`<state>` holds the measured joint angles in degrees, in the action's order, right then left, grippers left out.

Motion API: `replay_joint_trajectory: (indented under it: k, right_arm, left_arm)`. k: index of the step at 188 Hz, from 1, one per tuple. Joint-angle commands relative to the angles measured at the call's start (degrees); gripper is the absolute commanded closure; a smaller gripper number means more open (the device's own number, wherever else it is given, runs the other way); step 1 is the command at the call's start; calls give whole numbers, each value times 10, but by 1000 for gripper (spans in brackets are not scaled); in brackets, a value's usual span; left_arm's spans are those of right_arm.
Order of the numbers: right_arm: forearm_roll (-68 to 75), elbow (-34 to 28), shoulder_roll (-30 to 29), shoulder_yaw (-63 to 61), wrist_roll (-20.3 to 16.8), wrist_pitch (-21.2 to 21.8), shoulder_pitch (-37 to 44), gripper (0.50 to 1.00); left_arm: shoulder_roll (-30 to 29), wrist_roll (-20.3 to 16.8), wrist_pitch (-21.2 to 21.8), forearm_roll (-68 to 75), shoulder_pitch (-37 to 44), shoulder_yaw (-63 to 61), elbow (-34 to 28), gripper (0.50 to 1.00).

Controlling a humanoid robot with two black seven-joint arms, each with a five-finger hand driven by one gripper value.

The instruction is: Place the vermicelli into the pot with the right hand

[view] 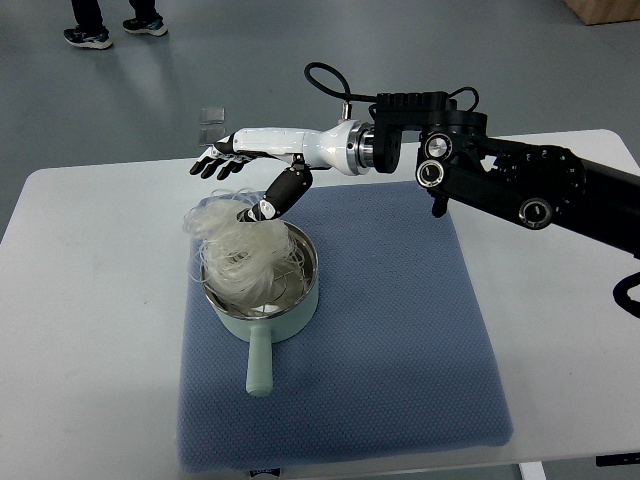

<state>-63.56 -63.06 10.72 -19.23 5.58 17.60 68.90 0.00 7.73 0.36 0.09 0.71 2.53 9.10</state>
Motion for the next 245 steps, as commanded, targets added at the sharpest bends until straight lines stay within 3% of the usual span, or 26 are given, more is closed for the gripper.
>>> replay_joint_trajectory:
  k: [1, 84, 116, 206, 245]
  right_arm:
    - [1, 0, 8, -1, 0, 3, 0, 597]
    - [222, 22, 78, -12, -7, 32, 2, 597]
    - [356, 49, 94, -12, -14, 31, -57, 597]
    - [618, 122, 82, -92, -23, 17, -204, 597]
    - [636, 138, 57, -94, -18, -13, -227, 595]
  left_arm:
    - [0, 0, 0, 0, 0, 0, 0, 500]
    - [0, 0, 0, 0, 0, 0, 0, 500]
    - [0, 0, 0, 0, 0, 0, 0, 500]
    - [0, 1, 0, 0, 0, 0, 0, 500]
    - [0, 0, 0, 0, 0, 0, 0, 500]
